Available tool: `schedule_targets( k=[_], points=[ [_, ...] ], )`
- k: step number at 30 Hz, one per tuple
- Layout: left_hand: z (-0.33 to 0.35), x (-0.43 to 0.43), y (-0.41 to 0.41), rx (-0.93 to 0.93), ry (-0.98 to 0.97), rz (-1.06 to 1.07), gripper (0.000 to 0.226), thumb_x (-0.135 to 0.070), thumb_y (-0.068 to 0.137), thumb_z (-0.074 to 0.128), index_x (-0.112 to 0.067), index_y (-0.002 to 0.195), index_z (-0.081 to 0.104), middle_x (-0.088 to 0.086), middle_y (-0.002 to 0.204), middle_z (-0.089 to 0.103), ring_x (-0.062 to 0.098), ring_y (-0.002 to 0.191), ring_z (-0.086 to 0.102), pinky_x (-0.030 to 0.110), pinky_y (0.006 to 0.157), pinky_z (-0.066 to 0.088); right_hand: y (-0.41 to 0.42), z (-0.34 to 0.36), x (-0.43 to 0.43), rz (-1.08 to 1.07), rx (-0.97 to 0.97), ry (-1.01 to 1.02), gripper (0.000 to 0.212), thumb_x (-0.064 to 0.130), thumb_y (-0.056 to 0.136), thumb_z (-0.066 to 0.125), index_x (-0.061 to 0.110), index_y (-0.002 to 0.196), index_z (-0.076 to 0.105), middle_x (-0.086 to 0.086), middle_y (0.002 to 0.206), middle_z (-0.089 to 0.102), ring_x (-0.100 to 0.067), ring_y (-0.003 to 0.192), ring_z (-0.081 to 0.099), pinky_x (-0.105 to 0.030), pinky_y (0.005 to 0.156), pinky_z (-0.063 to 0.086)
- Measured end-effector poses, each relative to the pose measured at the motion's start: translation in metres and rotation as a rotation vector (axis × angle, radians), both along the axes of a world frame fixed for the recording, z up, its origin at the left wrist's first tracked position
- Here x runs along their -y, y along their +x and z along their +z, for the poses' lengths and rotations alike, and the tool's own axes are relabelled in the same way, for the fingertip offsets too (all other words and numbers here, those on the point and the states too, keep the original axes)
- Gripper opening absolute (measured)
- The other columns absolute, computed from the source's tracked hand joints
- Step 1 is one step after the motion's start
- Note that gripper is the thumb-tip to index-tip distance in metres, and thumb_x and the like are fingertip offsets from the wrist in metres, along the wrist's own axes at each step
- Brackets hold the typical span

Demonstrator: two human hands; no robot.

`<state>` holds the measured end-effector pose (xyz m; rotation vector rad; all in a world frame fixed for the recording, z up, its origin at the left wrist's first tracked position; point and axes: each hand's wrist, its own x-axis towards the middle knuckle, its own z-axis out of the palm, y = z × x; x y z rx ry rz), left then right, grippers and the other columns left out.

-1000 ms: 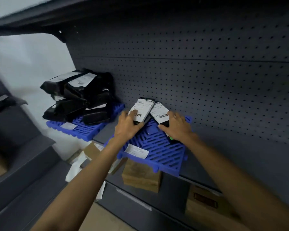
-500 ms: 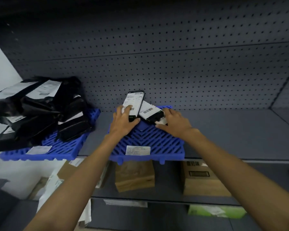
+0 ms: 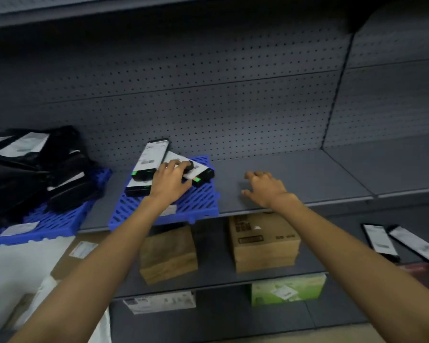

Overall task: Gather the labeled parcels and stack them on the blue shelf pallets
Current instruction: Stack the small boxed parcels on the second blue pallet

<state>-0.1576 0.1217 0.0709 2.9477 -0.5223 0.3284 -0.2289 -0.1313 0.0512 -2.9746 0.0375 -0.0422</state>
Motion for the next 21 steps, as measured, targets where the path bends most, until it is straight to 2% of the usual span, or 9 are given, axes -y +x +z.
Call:
schedule_targets(
  k=[12,21],
  points=[
    [-0.011,0.25,-0.152,-0.071,-0.017,-0.314,0.047,-0.03,0.094,0.061,-0.027,0.14,0.049,0.006,0.141,0.05,0.031,0.131,0.046,0.047,0.093,0.047,-0.208,-0.005,0.223,-0.288,-0.035,-0.075,0.054,0.04,0.096,0.055,0.011,0.139,0.04,-0.014,0.138,0.046,-0.035,0.131,0.041,-0.047,0.097,0.044],
    [-0.044,0.428,-0.254,-0.115,0.001,-0.588,0.043,-0.029,0.092,0.061,-0.028,0.134,0.053,0.003,0.133,0.055,0.028,0.124,0.053,0.044,0.092,0.049,-0.356,-0.037,0.358,-0.541,-0.128,-0.025,0.048,0.038,0.096,0.053,0.013,0.136,0.041,-0.014,0.134,0.047,-0.036,0.128,0.042,-0.047,0.094,0.045]
  ],
)
